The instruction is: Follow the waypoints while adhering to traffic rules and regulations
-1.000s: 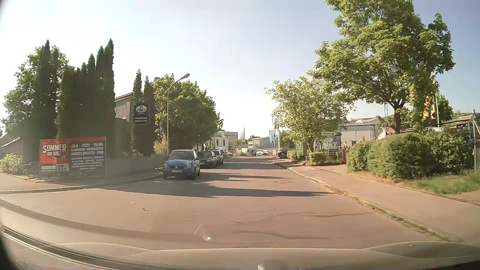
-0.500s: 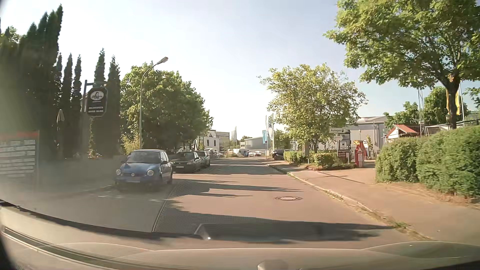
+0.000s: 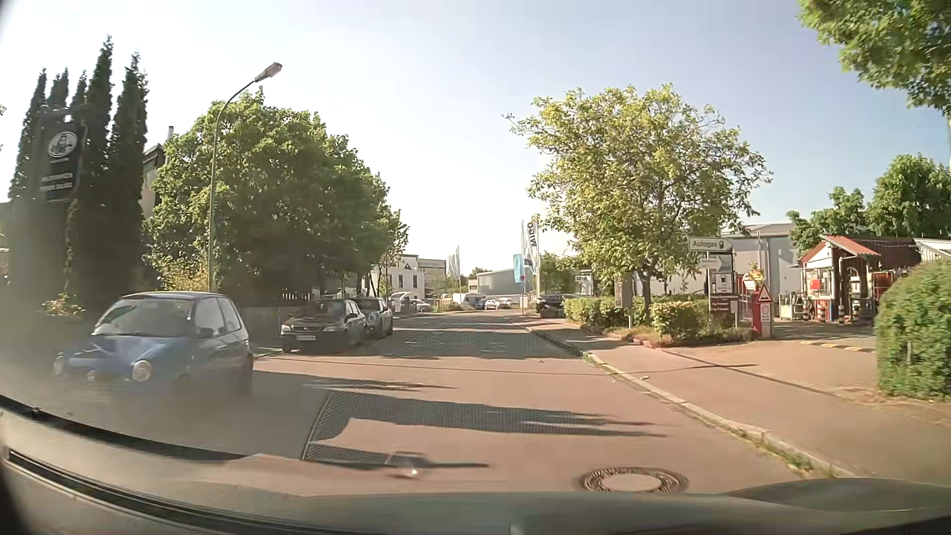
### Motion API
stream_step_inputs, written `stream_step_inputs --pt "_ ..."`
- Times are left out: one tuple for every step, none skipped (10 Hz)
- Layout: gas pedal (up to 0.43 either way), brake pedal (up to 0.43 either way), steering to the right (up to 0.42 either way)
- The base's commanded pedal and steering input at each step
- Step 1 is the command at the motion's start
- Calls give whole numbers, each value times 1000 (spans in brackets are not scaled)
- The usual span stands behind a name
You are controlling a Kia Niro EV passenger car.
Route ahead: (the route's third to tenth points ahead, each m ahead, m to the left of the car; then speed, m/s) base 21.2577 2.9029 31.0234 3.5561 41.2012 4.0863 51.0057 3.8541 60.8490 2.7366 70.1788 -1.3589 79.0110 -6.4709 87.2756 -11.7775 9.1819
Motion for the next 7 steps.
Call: stream_step_inputs --pt "67 0 -1" --pt "79 0 -5" --pt "87 0 -13" --pt "87 0 -18" --pt "87 0 -20" --pt "87 0 -20" --pt "87 0 -21"
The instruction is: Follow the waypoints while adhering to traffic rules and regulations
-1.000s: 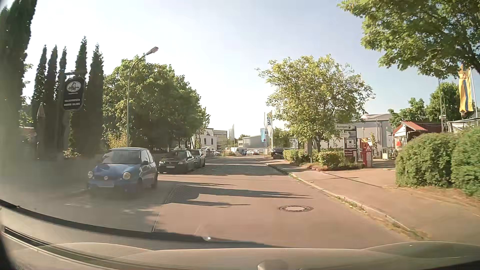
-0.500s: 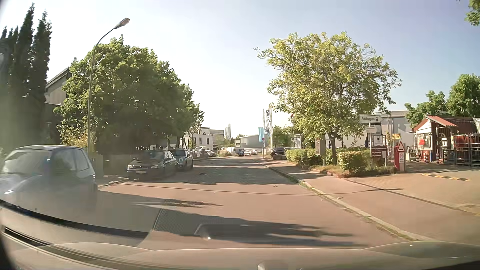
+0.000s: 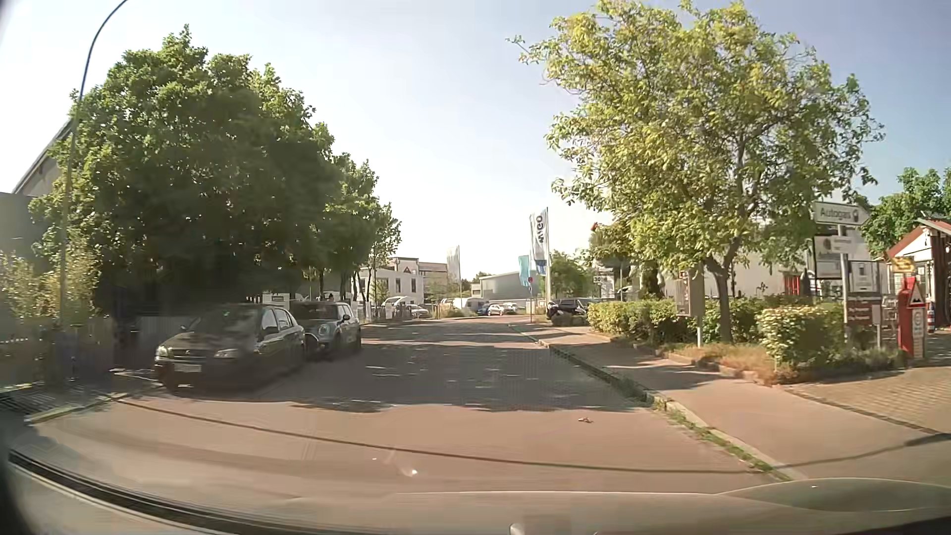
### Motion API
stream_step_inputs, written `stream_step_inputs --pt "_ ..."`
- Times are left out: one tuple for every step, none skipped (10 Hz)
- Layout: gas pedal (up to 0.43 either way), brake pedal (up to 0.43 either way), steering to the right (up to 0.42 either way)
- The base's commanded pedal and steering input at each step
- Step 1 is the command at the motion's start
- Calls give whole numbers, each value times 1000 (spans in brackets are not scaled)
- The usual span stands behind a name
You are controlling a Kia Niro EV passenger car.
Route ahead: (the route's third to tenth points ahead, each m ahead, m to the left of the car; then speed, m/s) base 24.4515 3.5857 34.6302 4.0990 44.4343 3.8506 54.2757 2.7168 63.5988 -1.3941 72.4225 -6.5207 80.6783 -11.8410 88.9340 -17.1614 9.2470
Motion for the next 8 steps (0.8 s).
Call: stream_step_inputs --pt "87 0 -21" --pt "87 0 -23" --pt "79 0 -24" --pt "79 0 -24" --pt "79 0 -22" --pt "79 0 -16" --pt "67 0 -13" --pt "67 0 -12"
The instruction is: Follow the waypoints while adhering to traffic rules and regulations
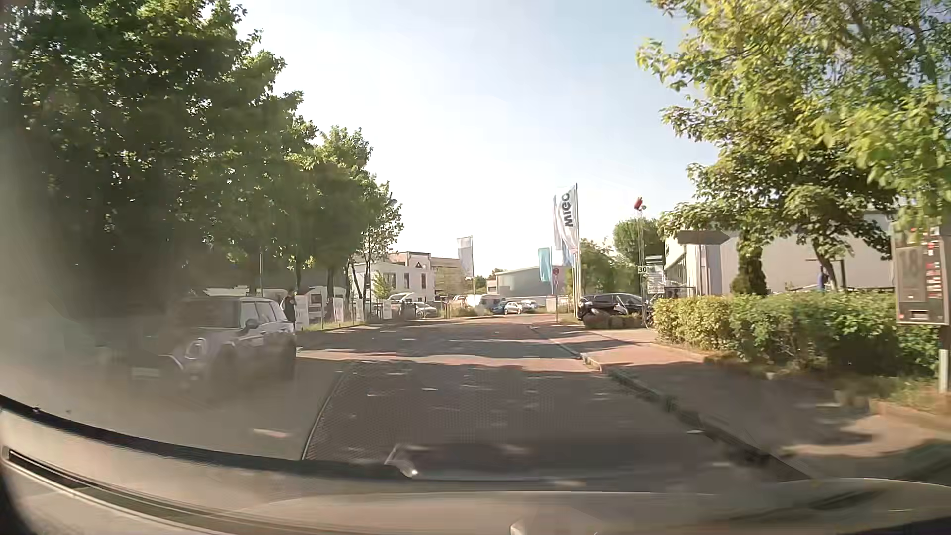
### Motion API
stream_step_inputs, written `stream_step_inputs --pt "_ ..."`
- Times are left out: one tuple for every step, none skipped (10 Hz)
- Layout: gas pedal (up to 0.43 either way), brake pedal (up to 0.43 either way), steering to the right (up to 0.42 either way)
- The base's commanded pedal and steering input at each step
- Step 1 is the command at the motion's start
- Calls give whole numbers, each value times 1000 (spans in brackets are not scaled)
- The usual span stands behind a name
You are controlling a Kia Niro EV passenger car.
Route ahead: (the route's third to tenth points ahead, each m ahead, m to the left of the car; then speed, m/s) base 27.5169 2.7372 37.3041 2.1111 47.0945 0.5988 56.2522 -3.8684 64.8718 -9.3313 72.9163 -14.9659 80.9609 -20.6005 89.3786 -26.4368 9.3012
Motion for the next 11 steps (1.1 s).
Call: stream_step_inputs --pt "39 0 -12" --pt "8 0 -12" --pt "0 0 -11" --pt "0 0 -11" --pt "0 0 -10" --pt "0 0 -10" --pt "0 0 -9" --pt "0 0 -9" --pt "0 0 -10" --pt "0 0 -10" --pt "0 0 -10"
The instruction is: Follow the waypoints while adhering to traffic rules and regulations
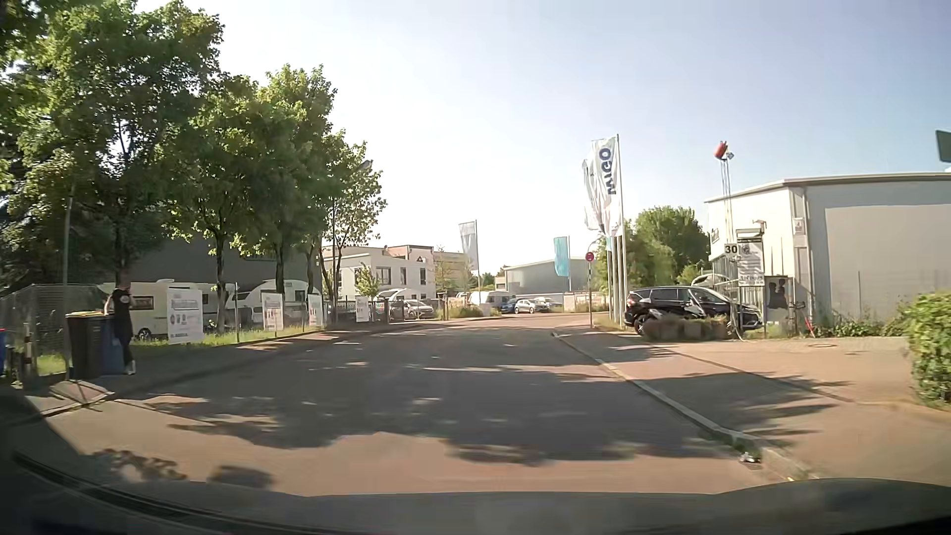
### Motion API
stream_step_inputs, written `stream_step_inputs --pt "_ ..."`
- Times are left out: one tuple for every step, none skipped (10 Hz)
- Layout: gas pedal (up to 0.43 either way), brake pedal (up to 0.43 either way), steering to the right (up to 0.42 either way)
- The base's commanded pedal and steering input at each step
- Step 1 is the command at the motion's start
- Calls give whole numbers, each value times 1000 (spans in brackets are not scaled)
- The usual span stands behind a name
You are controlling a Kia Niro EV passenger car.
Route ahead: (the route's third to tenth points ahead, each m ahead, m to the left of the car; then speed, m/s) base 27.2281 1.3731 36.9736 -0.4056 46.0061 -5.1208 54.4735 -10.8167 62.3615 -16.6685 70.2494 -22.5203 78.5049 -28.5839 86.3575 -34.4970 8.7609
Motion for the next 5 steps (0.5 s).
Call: stream_step_inputs --pt "0 0 -10" --pt "0 0 -10" --pt "0 0 -10" --pt "0 0 -10" --pt "0 0 -10"
